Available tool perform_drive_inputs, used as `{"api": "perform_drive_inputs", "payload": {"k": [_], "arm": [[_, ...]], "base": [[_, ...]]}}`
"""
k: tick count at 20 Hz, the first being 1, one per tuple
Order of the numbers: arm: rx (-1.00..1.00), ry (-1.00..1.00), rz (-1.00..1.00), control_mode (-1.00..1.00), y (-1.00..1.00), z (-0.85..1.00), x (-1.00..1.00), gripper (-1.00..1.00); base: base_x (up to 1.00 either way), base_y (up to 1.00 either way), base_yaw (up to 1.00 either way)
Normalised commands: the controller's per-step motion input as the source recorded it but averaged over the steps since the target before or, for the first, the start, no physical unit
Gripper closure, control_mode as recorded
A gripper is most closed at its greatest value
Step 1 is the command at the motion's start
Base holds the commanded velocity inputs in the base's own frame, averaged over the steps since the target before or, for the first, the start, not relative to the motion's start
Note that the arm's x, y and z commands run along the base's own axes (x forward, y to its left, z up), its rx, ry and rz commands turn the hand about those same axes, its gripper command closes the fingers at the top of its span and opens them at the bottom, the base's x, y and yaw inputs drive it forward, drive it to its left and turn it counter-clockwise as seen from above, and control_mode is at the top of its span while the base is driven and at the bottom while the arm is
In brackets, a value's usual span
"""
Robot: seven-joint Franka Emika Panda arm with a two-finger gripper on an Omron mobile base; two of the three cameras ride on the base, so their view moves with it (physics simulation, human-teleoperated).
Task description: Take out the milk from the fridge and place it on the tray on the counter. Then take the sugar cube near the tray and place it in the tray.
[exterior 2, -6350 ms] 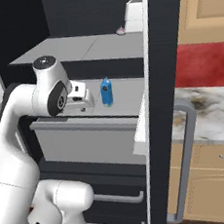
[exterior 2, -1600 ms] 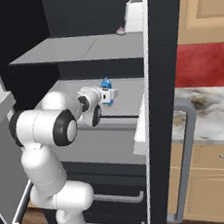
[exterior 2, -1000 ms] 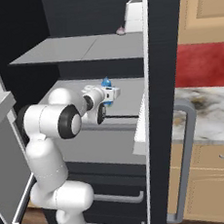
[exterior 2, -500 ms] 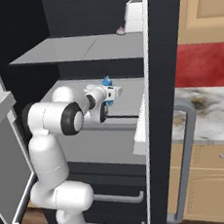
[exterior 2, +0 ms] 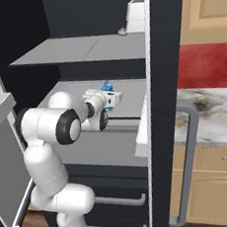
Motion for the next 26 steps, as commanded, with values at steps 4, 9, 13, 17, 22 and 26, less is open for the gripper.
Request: {"api": "perform_drive_inputs", "payload": {"k": [4, 9, 13, 17, 22, 26], "arm": [[0.0, 0.0, 0.0, -1.0, 0.0, 0.0, -0.79, 1.0], [0.01, 0.0, 0.0, -1.0, 0.0, 0.03, -0.94, 1.0], [0.01, 0.0, 0.0, -1.0, 0.09, 0.59, -0.87, 1.0], [0.0, 0.09, 0.0, -1.0, 0.01, 0.89, -0.73, 1.0], [0.0, 0.33, 0.0, -1.0, 0.02, 0.65, -0.65, 1.0], [0.0, 0.31, 0.0, -1.0, 0.0, 0.6, -0.45, 1.0]], "base": [[0.0, 0.0, 0.0], [0.0, 0.0, 0.0], [0.0, 0.0, 0.0], [0.0, 0.0, 0.0], [0.0, 0.0, 0.0], [0.0, 0.0, 0.0]]}}
